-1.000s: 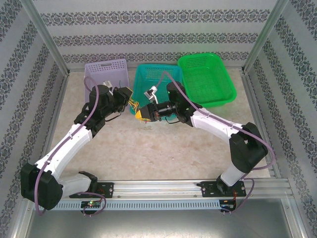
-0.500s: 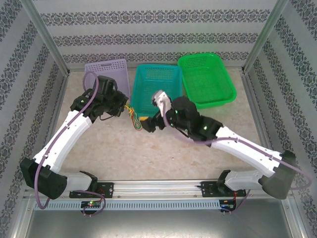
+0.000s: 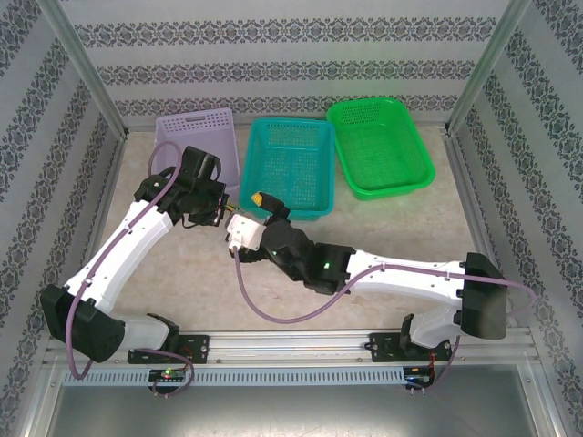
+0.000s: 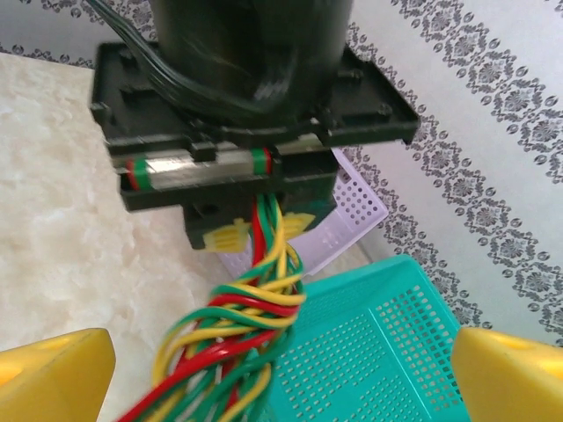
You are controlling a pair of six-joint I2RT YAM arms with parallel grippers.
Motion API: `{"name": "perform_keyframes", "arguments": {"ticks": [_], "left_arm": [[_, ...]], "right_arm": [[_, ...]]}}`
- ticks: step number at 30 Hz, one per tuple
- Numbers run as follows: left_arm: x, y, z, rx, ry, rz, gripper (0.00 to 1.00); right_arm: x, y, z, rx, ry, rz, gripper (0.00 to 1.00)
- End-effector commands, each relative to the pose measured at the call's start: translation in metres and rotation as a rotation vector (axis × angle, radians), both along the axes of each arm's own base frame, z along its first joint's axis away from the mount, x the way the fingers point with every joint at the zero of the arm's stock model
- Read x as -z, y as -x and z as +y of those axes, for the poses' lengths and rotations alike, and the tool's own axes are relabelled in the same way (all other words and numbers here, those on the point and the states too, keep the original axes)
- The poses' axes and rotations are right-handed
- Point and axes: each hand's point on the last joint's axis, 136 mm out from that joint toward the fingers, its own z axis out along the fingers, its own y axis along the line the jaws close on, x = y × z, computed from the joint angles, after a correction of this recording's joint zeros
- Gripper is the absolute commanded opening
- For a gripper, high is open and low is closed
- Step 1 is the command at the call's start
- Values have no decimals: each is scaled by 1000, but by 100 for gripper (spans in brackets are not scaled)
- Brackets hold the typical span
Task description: Untangle the cables
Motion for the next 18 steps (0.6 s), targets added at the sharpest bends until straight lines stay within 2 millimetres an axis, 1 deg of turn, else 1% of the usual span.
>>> {"name": "perform_keyframes", "arguments": {"ticks": [1, 2, 4, 5, 7, 8, 10, 12, 14, 15, 16, 17, 18], "left_arm": [[-1, 0, 3, -47, -6, 2, 0], [-1, 0, 4, -54, -7, 2, 0], [-1, -1, 4, -73, 8, 1, 0], [-2, -2, 2, -79, 18, 0, 0], [-5, -2, 0, -87, 33, 4, 0], [-6, -2, 0, -90, 38, 2, 0], [-10, -1, -1, -89, 49, 1, 0], [-11, 1, -3, -87, 62, 5, 0], [-12, 3, -4, -85, 69, 5, 0], [-13, 4, -3, -85, 69, 7, 0], [-13, 5, -3, -89, 69, 7, 0], [-13, 7, -2, -88, 66, 8, 0], [-13, 8, -1, -93, 65, 9, 0]], "right_arm": [[-32, -10, -13, 122, -79, -39, 97], [-34, -8, -16, 120, -90, -25, 97], [-31, -3, -15, 111, -88, 4, 98], [-26, 0, -14, 107, -81, 26, 98], [-7, 2, -9, 114, -47, 50, 98], [0, 0, -7, 126, -35, 53, 98], [12, -11, -5, 184, -9, 42, 96], [14, -25, -5, 244, 10, 27, 91], [13, -36, -3, 267, 8, 22, 78], [12, -41, -2, 271, 4, 24, 67], [10, -44, 0, 268, 0, 28, 50], [11, -46, 0, 268, -3, 36, 30], [10, -49, -1, 273, -8, 42, 3]]}}
